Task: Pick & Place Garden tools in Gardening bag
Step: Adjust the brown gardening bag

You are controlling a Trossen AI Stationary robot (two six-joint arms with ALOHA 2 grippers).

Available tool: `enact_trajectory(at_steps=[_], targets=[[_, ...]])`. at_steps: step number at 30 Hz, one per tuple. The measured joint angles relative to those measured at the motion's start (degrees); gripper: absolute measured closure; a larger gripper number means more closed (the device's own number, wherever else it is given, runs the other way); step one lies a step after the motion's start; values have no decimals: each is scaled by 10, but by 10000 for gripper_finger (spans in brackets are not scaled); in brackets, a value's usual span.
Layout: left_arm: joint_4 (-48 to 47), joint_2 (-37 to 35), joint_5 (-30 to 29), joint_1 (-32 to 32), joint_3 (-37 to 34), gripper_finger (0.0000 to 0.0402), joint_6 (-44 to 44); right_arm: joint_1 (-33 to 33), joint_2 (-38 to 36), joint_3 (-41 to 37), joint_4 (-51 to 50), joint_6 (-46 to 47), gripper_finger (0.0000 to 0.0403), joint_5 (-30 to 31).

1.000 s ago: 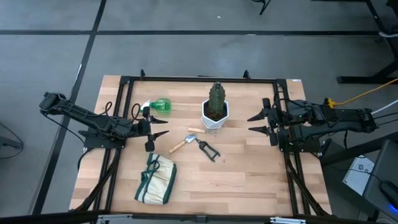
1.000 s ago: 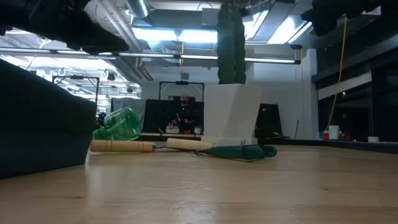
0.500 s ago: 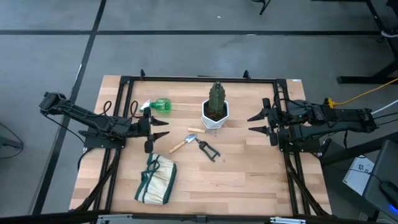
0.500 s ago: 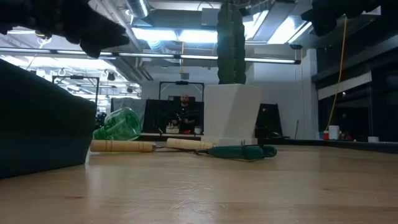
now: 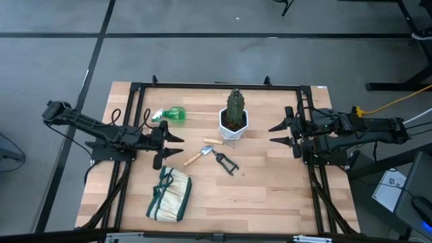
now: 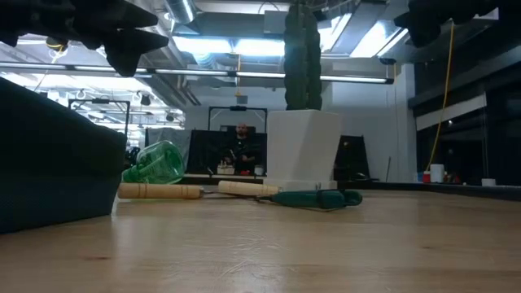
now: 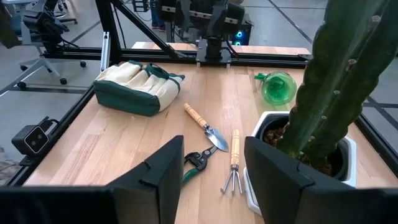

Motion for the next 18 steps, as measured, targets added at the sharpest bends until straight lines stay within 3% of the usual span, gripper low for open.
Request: enact_trajectory(at_steps=[2,5,9,13,18], targets=[[-1,0,4,9,0,219,0,0,0,0,0,0,231,0],[-53,-5,62,22,29,219,0,0,0,0,0,0,231,0],[-271,-19,151,28,130,219,-38,0,0,0,0,0,231,0],[-453,-18,183,16,209,219,-158,0,0,0,0,0,231,0],[-543,-22,285,-15,221,219,-364,0,0,0,0,0,231,0]])
